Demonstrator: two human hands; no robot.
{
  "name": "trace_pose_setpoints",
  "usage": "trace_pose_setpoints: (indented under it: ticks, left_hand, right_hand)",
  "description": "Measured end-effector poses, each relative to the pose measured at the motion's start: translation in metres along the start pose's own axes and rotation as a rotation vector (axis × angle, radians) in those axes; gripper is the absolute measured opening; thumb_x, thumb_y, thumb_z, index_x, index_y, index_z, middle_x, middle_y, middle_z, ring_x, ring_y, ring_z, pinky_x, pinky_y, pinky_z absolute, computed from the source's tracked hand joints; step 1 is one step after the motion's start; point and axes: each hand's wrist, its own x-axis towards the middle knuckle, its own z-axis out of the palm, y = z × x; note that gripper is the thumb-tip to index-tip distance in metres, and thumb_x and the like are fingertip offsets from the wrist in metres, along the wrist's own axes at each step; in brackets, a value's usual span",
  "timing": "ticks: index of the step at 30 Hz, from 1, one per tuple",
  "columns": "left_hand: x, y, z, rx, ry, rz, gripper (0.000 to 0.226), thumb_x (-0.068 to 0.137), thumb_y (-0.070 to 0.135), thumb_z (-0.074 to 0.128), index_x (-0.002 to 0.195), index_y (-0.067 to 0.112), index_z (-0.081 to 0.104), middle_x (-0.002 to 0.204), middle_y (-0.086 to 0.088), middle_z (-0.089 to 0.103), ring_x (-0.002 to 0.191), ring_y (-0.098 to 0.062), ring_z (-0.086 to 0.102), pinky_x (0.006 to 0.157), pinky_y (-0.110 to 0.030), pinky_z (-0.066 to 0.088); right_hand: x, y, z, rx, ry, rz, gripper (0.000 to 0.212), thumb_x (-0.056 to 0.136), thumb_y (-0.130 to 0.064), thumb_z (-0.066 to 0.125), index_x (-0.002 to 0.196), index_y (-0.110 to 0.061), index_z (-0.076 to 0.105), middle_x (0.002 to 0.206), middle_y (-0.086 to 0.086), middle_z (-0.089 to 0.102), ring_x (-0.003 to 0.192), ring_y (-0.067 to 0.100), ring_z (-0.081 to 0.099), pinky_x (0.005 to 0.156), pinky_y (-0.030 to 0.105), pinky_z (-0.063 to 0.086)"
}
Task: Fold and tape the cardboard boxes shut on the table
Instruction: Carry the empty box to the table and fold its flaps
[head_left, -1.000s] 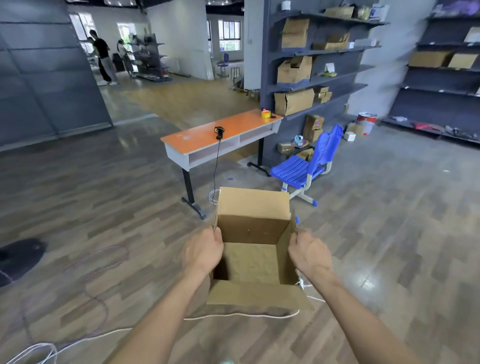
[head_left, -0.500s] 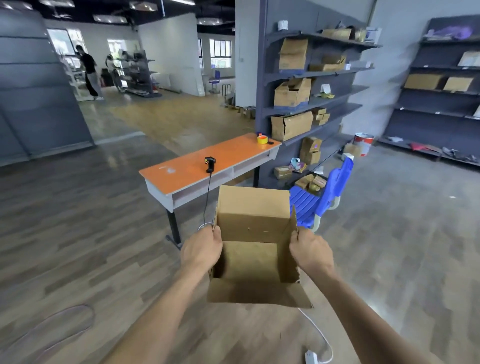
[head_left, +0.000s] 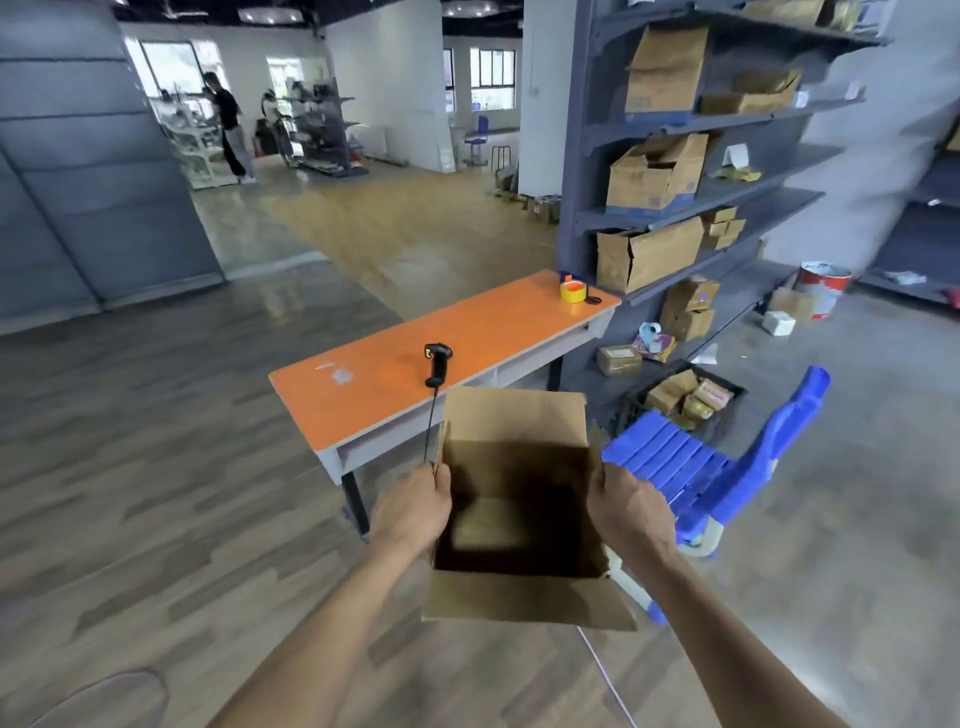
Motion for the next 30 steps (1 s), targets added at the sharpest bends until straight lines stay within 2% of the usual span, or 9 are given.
trace_pose_setpoints:
  ticks: [3,7,11,13,17,21,24,28,30]
  left_hand:
    - [0.056,0.02,0.001,-0.001,0.013,0.007,0.043,0.109,0.043,0.026,0.078,0.022,0.045,0.078,0.0,0.056,0.085,-0.027,0.061,0.081,-0.041,0.052]
    - [0.122,0.042,0.004,0.01,0.019,-0.002,0.035,0.108,0.044,0.032,0.082,0.024,0.043,0.078,0.006,0.052,0.083,-0.023,0.057,0.075,-0.038,0.049]
    - [0.191,0.058,0.005,0.011,-0.047,-0.014,0.021,0.103,0.038,0.051,0.102,0.017,0.051,0.097,-0.002,0.062,0.093,-0.027,0.059,0.076,-0.037,0.048]
    - [0.23,0.064,0.004,0.012,-0.07,-0.01,0.02,0.101,0.034,0.053,0.107,0.015,0.054,0.103,-0.006,0.065,0.097,-0.031,0.062,0.079,-0.038,0.05]
    - [0.317,0.079,-0.002,-0.015,-0.053,0.042,0.021,0.104,0.031,0.045,0.104,0.012,0.052,0.095,-0.007,0.061,0.086,-0.029,0.056,0.074,-0.038,0.045]
    - [0.407,0.098,-0.012,-0.054,-0.059,0.092,0.023,0.106,0.031,0.043,0.104,0.009,0.049,0.097,-0.012,0.06,0.095,-0.036,0.06,0.074,-0.04,0.043]
    - [0.463,0.107,-0.02,-0.083,-0.06,0.109,0.023,0.106,0.032,0.043,0.099,0.01,0.048,0.091,-0.01,0.057,0.092,-0.035,0.06,0.07,-0.04,0.039]
    - [0.515,0.108,-0.024,-0.109,-0.05,0.099,0.027,0.106,0.032,0.042,0.085,0.015,0.041,0.081,-0.005,0.05,0.074,-0.026,0.052,0.061,-0.039,0.031]
    - [0.536,0.106,-0.023,-0.128,-0.056,0.088,0.028,0.107,0.033,0.042,0.087,0.014,0.042,0.086,-0.013,0.054,0.082,-0.033,0.058,0.061,-0.04,0.033]
  right_hand:
    - [0.063,-0.008,-0.001,0.007,0.011,-0.037,0.036,0.106,-0.034,0.034,0.101,-0.009,0.06,0.1,0.02,0.069,0.086,0.039,0.061,0.066,0.038,0.037]
    - [0.133,-0.016,-0.001,0.007,0.034,-0.07,0.036,0.106,-0.035,0.035,0.1,-0.009,0.059,0.098,0.021,0.069,0.09,0.042,0.064,0.066,0.039,0.041]
    - [0.201,-0.027,0.005,-0.004,0.037,-0.075,0.034,0.106,-0.035,0.035,0.093,-0.011,0.054,0.097,0.019,0.068,0.089,0.042,0.062,0.065,0.037,0.038]
    - [0.235,-0.035,0.011,-0.002,0.053,-0.089,0.032,0.106,-0.035,0.034,0.085,-0.014,0.047,0.092,0.018,0.068,0.083,0.04,0.062,0.062,0.036,0.037]
    - [0.313,-0.058,0.022,-0.002,0.116,-0.093,0.032,0.105,-0.032,0.037,0.079,-0.015,0.045,0.088,0.018,0.069,0.084,0.042,0.063,0.063,0.038,0.039]
    - [0.393,-0.087,0.028,-0.057,0.155,-0.048,0.036,0.106,-0.035,0.035,0.094,-0.012,0.06,0.096,0.017,0.072,0.092,0.042,0.067,0.065,0.037,0.039]
    - [0.445,-0.106,0.029,-0.065,0.181,-0.049,0.036,0.106,-0.036,0.035,0.1,-0.011,0.061,0.1,0.019,0.072,0.095,0.042,0.067,0.066,0.037,0.037]
    - [0.495,-0.126,0.036,-0.058,0.166,-0.069,0.036,0.106,-0.036,0.035,0.105,-0.01,0.06,0.103,0.02,0.071,0.096,0.043,0.066,0.067,0.037,0.037]
    - [0.516,-0.136,0.042,-0.058,0.165,-0.084,0.035,0.106,-0.035,0.035,0.107,-0.011,0.061,0.104,0.02,0.071,0.096,0.043,0.066,0.067,0.037,0.038]
